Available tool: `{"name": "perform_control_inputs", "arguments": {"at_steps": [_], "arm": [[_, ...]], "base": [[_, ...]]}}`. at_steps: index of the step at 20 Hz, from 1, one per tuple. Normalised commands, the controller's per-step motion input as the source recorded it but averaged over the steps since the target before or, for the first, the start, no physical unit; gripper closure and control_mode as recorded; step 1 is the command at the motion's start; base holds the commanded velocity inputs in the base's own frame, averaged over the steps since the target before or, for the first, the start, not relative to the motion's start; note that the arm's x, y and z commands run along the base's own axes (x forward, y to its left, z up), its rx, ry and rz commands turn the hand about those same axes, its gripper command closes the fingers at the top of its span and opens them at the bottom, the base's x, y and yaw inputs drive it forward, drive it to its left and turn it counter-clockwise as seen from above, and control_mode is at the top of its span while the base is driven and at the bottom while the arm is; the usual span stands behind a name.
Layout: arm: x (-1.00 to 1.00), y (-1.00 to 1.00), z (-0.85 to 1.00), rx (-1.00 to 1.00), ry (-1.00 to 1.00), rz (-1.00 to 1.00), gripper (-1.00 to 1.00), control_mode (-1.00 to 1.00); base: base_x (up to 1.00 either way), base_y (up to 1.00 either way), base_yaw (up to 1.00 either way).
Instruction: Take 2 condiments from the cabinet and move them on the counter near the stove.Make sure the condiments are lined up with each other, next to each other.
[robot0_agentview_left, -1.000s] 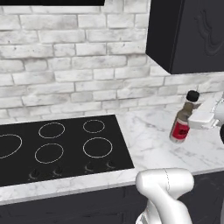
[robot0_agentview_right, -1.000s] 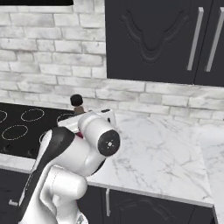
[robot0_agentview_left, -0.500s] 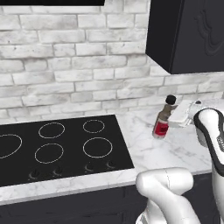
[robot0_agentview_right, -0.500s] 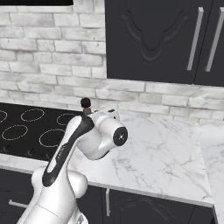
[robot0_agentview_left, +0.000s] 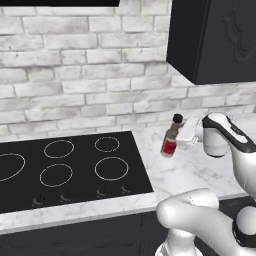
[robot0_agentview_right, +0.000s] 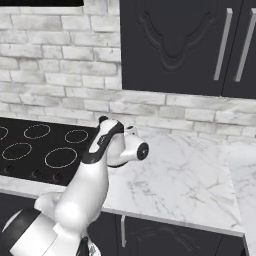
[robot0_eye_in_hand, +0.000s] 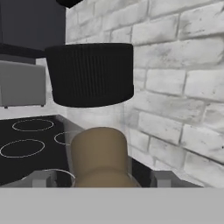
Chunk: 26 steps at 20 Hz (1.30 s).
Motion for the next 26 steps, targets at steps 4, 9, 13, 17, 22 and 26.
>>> {"name": "perform_control_inputs", "arguments": {"at_steps": [4, 9, 13, 17, 22, 26], "arm": [[0.80, 0.00, -0.53, -0.02, 0.02, 0.10, 1.00, -1.00], [0.82, 0.00, -0.51, -0.02, 0.06, 0.11, 1.00, -1.00], [0.75, 0.00, -0.42, 0.00, 0.07, 0.12, 1.00, -1.00], [0.63, -0.03, -0.39, 0.00, 0.04, 0.13, 1.00, -1.00], [0.04, 0.01, -0.42, -0.02, -0.02, 0.15, 1.00, -1.00], [-0.67, 0.12, -0.29, -0.07, -0.18, 0.13, 1.00, -1.00]], "base": [[0.00, 0.00, 0.00], [0.00, 0.00, 0.00], [0.00, 0.00, 0.00], [0.00, 0.00, 0.00], [0.00, 0.00, 0.00], [0.00, 0.00, 0.00]]}}
